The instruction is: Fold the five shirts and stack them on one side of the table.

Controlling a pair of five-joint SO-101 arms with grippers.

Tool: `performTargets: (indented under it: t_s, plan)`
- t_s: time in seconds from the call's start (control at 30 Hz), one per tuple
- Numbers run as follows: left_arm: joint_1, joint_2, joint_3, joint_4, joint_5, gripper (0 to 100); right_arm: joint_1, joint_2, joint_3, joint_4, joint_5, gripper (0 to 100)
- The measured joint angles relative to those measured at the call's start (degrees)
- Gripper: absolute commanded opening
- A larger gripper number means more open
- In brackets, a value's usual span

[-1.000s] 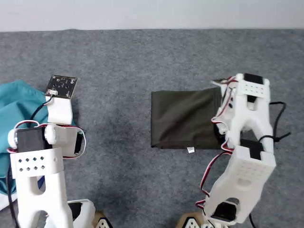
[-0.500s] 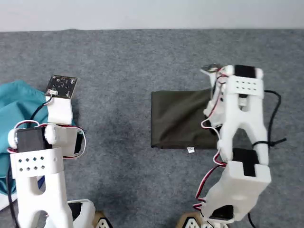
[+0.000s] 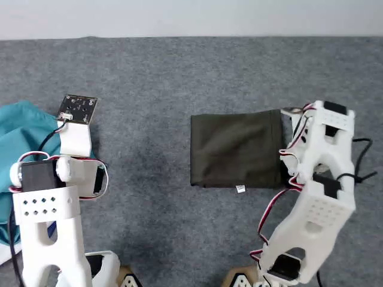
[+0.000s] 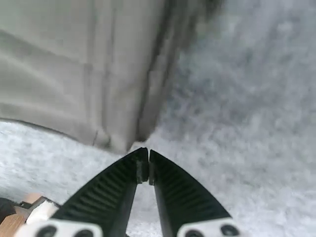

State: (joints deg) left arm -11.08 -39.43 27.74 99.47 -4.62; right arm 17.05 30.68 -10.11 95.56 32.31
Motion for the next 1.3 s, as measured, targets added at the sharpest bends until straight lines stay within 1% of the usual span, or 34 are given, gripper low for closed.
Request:
performTargets:
  t_s: [0.1, 0.23, 0.37, 0.43, 0.57, 0.67, 0.73, 0.87, 1.0, 1.07, 1.13, 1.3]
  plan:
    - [0.0, 0.0, 0.0, 0.0, 0.0, 0, -0.97, -5.54, 0.0, 1.93, 0.0, 0.9]
    - [0.0, 0.0, 0.0, 0.0, 0.0, 0, -6.68, -13.45, 0.0, 3.96, 0.0, 0.9]
    - [0.0, 0.0, 0.0, 0.0, 0.0, 0, -13.63, -15.12, 0.0, 4.13, -3.08, 0.9]
    - [0.0, 0.0, 0.0, 0.0, 0.0, 0, -15.03, -13.98, -0.09, 3.87, -4.04, 0.9]
    - [0.0, 0.0, 0.0, 0.0, 0.0, 0, -13.71, -5.98, -0.09, 0.53, -4.4, 0.9]
    - [0.0, 0.0, 0.0, 0.0, 0.0, 0, -9.49, 0.35, -0.09, -1.58, -4.31, 0.9]
    - [0.0, 0.0, 0.0, 0.0, 0.0, 0, -6.68, 1.93, 0.0, -1.67, -2.73, 0.9]
    - [0.0, 0.0, 0.0, 0.0, 0.0, 0, -4.4, 1.23, -0.09, -0.53, -1.58, 0.9]
    - [0.0, 0.0, 0.0, 0.0, 0.0, 0, -4.57, -5.45, -0.09, 1.76, -1.41, 1.2]
    - [0.0, 0.0, 0.0, 0.0, 0.0, 0, -5.8, -9.14, -0.7, 2.2, -1.41, 1.8]
    - [0.0, 0.0, 0.0, 0.0, 0.0, 0, -7.3, -11.69, -3.34, 2.11, -2.46, 6.9]
    - [0.0, 0.0, 0.0, 0.0, 0.0, 0, -10.37, -13.01, -5.27, -2.55, -9.32, 29.9]
